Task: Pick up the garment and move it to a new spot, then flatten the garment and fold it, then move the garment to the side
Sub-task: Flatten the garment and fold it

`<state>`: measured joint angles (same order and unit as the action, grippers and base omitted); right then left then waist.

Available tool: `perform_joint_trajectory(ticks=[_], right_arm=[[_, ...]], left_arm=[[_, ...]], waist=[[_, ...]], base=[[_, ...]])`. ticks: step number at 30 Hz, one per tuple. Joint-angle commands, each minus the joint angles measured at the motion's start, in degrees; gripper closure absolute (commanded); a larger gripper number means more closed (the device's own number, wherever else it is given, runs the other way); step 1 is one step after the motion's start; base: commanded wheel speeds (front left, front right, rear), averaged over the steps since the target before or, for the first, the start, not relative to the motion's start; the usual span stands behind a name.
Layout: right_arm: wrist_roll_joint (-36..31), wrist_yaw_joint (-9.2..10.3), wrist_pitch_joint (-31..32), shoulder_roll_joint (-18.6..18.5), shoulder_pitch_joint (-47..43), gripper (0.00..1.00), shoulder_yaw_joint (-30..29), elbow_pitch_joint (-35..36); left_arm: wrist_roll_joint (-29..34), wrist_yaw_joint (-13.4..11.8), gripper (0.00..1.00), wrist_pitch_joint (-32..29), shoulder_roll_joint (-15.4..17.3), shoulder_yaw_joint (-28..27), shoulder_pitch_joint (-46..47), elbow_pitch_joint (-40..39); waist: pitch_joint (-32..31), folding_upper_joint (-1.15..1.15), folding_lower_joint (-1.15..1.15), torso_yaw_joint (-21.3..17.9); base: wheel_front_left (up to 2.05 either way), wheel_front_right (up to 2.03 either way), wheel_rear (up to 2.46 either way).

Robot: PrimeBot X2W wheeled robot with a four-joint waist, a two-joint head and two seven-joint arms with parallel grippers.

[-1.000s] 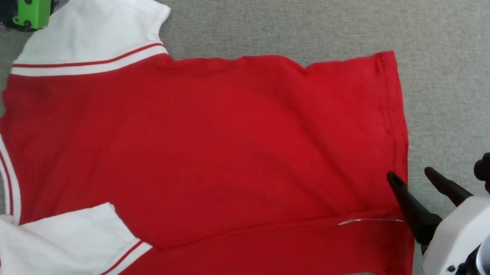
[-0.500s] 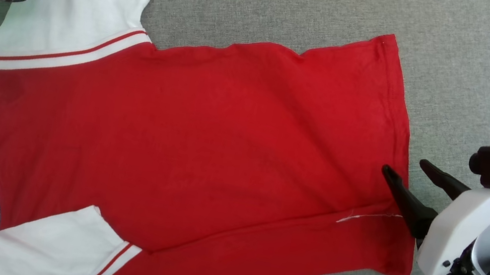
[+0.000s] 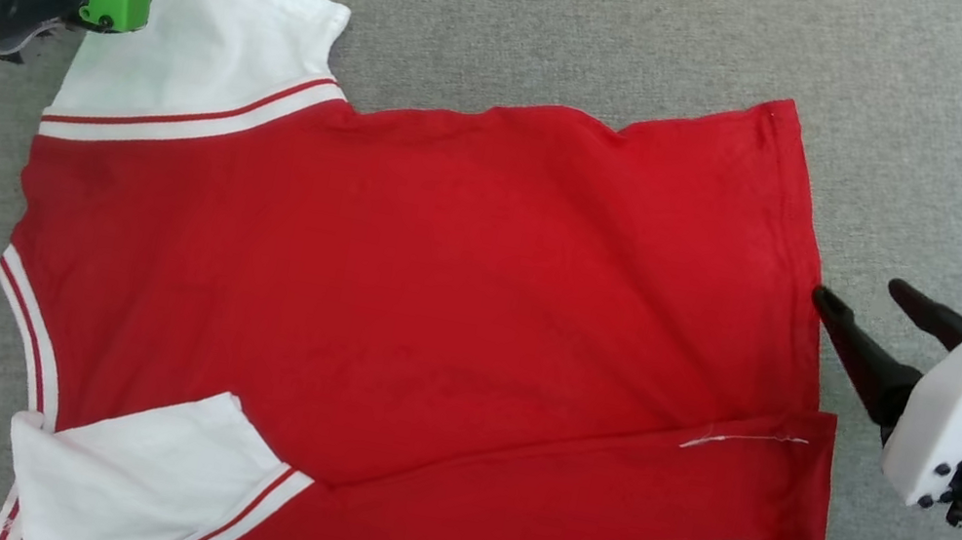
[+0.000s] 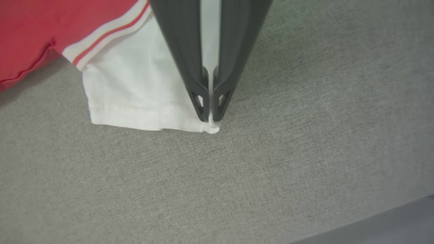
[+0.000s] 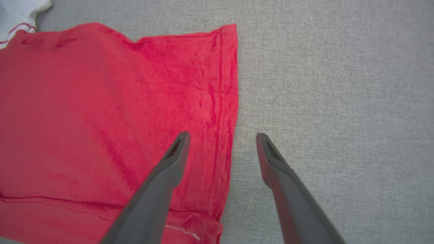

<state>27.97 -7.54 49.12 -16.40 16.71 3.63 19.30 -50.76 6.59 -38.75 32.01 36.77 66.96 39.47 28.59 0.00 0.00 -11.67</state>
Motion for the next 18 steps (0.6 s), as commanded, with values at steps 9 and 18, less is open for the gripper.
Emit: perform_joint_trajectory(ticks=[9,18], right_arm=[[3.57,0.05,8.64,-1.42,12.85,0.00,-1.74,-9.18],[1.42,0.05,10.83,-2.80,21.40,0.00,0.18,-20.75]], left_arm=[[-1.44,0.59,1.00,-1.00,0.11,0.90,-1.71,-8.38],[-2.89,-0.24,1.00,-1.37,0.30,0.65,-3.54,-17.50]], waist=[[-1.63,0.00,0.00,5.37],[0.21,0.00,0.00,8.48]], base=[[0.00,0.00,0.00],[0.00,0.00,0.00]])
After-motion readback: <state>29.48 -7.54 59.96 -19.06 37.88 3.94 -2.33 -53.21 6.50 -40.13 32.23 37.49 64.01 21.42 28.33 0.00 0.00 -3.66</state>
